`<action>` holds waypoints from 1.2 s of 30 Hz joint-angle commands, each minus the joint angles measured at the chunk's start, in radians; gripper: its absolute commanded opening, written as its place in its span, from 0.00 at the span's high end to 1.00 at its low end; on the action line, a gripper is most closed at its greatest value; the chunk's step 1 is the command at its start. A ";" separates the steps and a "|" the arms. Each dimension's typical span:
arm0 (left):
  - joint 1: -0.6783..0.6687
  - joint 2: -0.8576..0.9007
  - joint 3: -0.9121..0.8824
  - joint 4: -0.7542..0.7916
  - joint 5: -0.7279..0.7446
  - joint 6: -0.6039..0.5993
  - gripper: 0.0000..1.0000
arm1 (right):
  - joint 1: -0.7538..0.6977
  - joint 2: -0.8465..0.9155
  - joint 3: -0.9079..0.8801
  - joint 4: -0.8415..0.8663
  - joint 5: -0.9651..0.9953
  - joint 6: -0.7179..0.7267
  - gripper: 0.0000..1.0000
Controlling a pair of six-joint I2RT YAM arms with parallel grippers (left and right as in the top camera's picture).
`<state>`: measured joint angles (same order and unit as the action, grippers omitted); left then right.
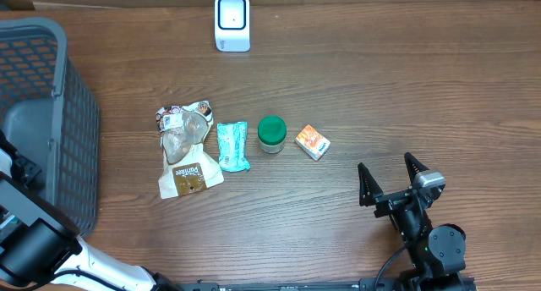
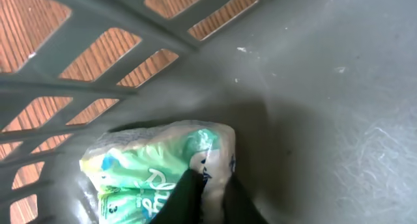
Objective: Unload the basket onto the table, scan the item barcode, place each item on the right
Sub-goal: 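Reach the left gripper into the basket and grasp the teal tissue pack, then carry the teal tissue pack to the table, release right of orange box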
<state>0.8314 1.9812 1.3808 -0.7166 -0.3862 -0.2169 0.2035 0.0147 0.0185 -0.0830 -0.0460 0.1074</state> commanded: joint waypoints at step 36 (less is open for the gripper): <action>-1.229 -0.341 0.426 -0.291 0.428 0.164 0.96 | -0.003 -0.012 -0.011 0.003 -0.001 -0.004 0.00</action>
<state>-0.2821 1.5513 1.8248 -1.0321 0.0376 -0.2115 0.2031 0.0147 0.0185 -0.0834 -0.0475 0.1066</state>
